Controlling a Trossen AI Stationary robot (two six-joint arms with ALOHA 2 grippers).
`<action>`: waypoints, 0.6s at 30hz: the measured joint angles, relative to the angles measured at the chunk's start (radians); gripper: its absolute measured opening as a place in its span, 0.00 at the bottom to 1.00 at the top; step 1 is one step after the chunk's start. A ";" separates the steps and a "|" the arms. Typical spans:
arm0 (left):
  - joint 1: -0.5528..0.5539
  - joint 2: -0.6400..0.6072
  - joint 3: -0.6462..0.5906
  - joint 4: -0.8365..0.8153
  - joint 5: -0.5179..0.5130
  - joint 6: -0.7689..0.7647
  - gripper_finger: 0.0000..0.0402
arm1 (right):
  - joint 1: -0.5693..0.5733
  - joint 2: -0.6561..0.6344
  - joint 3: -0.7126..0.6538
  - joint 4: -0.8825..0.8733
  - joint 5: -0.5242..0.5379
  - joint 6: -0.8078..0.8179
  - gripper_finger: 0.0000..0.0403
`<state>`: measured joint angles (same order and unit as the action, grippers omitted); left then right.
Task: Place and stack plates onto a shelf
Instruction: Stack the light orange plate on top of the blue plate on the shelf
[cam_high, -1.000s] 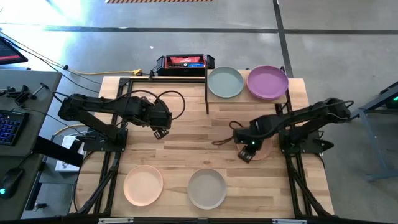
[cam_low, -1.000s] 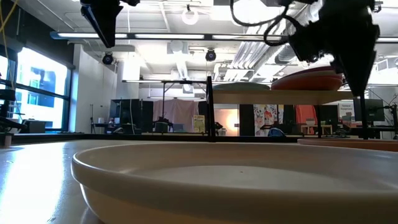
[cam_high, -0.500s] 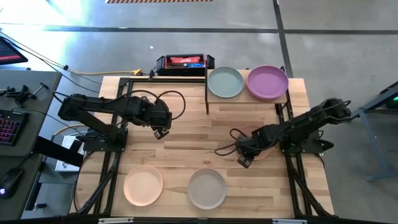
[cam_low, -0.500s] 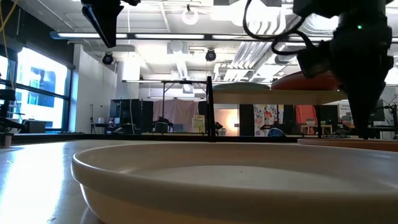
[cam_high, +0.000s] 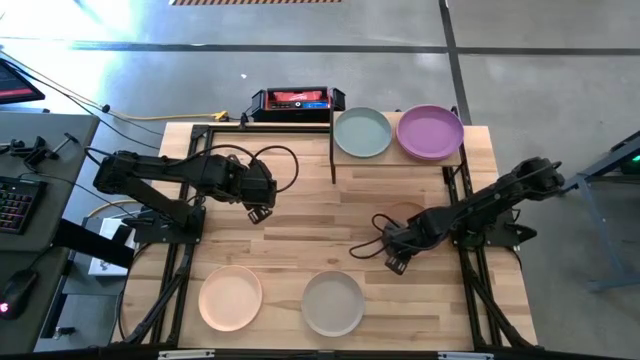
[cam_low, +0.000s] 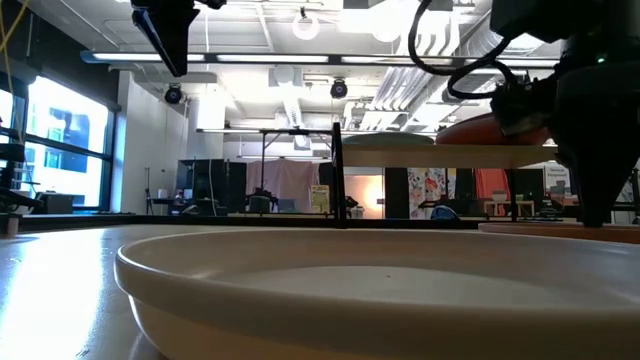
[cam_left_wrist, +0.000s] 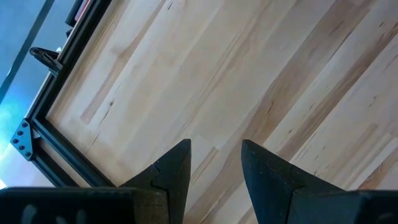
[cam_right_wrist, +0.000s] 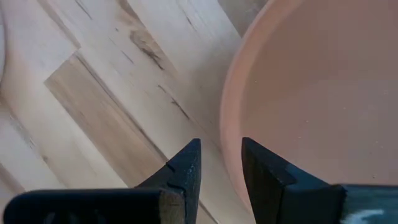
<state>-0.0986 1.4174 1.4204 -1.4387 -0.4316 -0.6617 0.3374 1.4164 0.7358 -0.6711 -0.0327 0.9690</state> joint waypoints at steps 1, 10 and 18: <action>0.000 0.000 0.000 0.000 0.000 0.000 0.33 | 0.000 0.007 0.001 0.000 0.003 0.000 0.23; 0.000 0.000 0.000 0.000 0.000 0.000 0.33 | 0.000 0.120 0.006 -0.001 -0.001 0.012 0.23; 0.000 0.000 0.000 0.000 0.001 0.001 0.33 | 0.000 0.107 0.006 0.006 -0.010 0.017 0.06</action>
<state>-0.0986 1.4174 1.4204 -1.4387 -0.4309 -0.6609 0.3370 1.5238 0.7416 -0.6649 -0.0430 0.9862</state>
